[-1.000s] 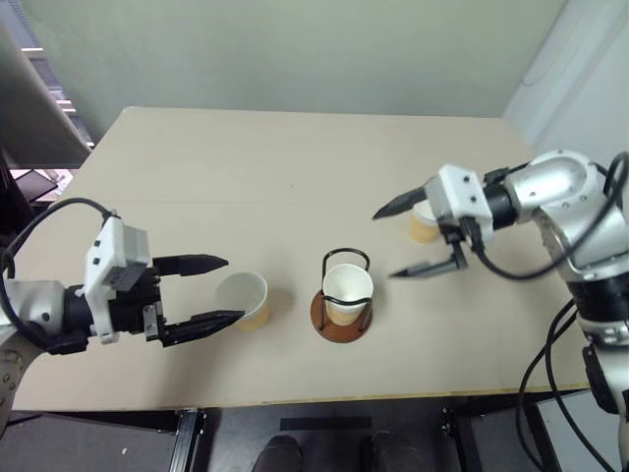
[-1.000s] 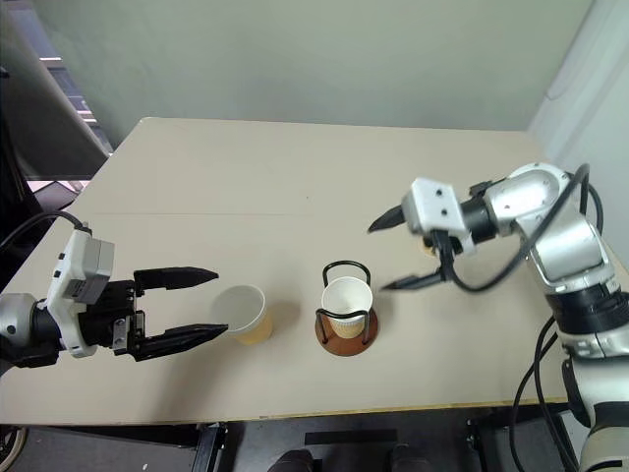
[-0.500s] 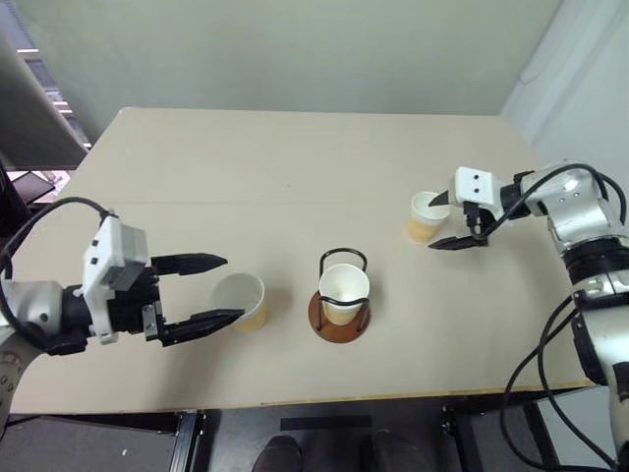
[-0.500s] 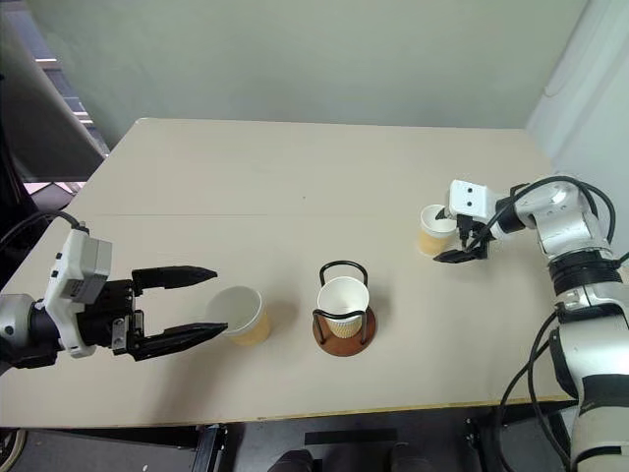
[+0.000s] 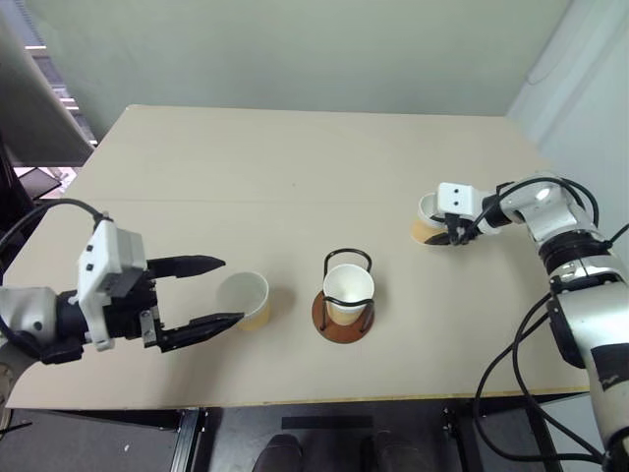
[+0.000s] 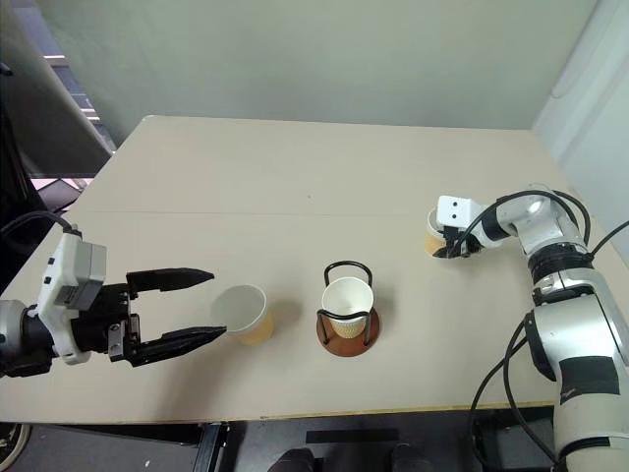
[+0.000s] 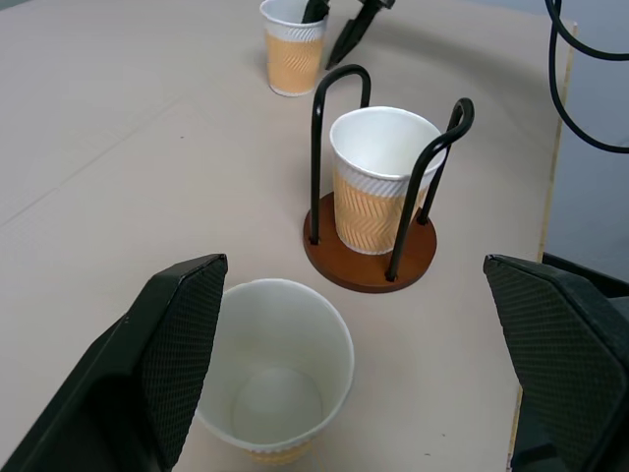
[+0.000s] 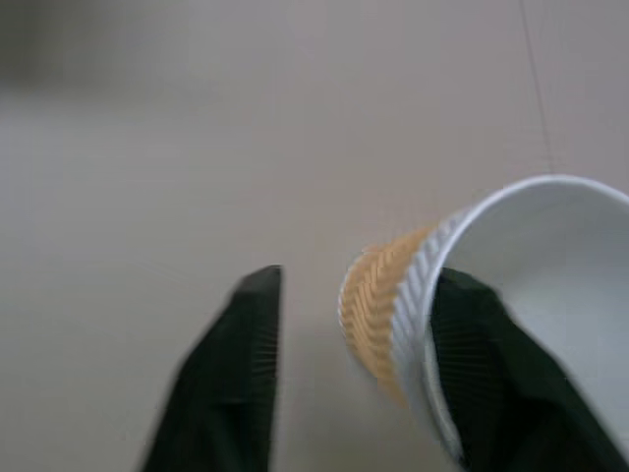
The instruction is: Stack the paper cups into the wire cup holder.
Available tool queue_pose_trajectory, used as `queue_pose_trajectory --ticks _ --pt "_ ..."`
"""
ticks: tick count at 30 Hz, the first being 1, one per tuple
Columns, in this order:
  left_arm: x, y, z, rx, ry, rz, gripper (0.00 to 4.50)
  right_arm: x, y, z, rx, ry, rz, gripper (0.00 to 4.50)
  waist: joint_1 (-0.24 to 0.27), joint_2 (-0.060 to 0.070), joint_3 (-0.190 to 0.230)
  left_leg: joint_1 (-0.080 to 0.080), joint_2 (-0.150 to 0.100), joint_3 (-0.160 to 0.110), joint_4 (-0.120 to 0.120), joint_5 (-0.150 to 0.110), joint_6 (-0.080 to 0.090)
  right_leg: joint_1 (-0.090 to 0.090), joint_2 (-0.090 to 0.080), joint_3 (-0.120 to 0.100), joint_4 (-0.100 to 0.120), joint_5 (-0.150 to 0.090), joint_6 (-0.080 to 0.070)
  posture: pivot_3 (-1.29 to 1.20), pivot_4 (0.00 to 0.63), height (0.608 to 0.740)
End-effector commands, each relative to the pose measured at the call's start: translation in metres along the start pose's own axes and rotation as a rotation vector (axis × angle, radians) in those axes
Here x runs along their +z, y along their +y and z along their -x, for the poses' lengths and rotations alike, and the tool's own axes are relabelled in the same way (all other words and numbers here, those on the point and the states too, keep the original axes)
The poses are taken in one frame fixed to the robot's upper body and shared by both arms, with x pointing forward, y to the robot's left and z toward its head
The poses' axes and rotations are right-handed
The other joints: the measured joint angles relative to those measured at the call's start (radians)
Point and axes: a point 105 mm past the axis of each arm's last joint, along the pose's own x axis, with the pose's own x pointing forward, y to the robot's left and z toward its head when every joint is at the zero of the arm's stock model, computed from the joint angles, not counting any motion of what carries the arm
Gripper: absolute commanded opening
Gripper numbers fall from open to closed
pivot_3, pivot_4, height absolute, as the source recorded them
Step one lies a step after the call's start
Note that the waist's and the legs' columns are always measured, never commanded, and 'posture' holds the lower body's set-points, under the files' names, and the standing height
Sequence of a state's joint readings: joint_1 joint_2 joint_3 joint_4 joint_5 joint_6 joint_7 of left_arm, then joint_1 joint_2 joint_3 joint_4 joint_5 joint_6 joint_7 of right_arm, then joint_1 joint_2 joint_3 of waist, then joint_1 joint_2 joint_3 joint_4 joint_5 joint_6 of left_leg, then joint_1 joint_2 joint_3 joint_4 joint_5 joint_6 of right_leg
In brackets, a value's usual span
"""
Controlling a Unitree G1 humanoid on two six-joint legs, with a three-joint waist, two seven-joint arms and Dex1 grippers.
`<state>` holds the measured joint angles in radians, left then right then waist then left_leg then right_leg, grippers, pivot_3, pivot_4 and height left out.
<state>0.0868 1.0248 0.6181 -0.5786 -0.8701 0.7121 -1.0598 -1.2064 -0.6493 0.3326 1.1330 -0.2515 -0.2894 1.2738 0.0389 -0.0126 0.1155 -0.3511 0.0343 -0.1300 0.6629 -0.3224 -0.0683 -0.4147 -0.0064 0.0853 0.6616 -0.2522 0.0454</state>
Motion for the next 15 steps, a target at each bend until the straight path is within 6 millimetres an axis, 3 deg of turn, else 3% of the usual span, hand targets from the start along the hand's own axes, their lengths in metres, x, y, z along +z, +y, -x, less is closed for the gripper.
queue_pose_trajectory --ticks 1,3,8,11,15 --pt "0.009 -0.001 0.003 0.012 -0.010 -0.039 4.50 0.014 -0.011 0.016 -0.022 -0.029 0.054 0.51 0.000 0.000 0.000 0.000 0.000 0.000 0.000 0.000 0.000 0.000 0.000 0.000 0.000 0.000 0.000 0.00 0.150 0.740" --pt "0.009 -0.001 0.003 0.010 -0.010 -0.039 4.50 0.015 -0.012 0.019 -0.021 -0.035 0.065 0.02 0.000 0.000 0.000 0.001 0.000 0.000 0.000 0.000 0.000 0.000 0.000 0.000 0.000 0.000 0.000 0.00 0.150 0.740" --pt "0.014 0.000 0.004 0.004 -0.026 -0.049 4.50 0.039 -0.017 0.042 -0.010 -0.153 0.094 0.02 0.000 0.000 0.000 0.000 -0.001 0.000 0.000 0.000 -0.001 0.000 0.000 0.000 0.000 0.000 0.000 0.00 0.150 0.740" --pt "0.017 0.001 0.009 0.009 -0.036 -0.053 4.50 0.087 -0.015 0.075 0.029 -0.388 0.122 0.02 0.000 0.002 0.001 0.000 -0.002 0.001 0.000 0.000 -0.001 -0.001 0.001 0.000 0.000 0.000 0.000 0.00 0.150 0.740" --pt "0.015 0.004 0.012 0.027 -0.030 -0.049 4.50 0.142 0.022 0.105 0.164 -0.637 0.178 0.02 -0.003 0.002 0.001 -0.001 -0.002 0.007 -0.001 0.001 -0.006 0.000 0.006 0.000 -0.002 -0.002 -0.003 0.00 0.150 0.740"
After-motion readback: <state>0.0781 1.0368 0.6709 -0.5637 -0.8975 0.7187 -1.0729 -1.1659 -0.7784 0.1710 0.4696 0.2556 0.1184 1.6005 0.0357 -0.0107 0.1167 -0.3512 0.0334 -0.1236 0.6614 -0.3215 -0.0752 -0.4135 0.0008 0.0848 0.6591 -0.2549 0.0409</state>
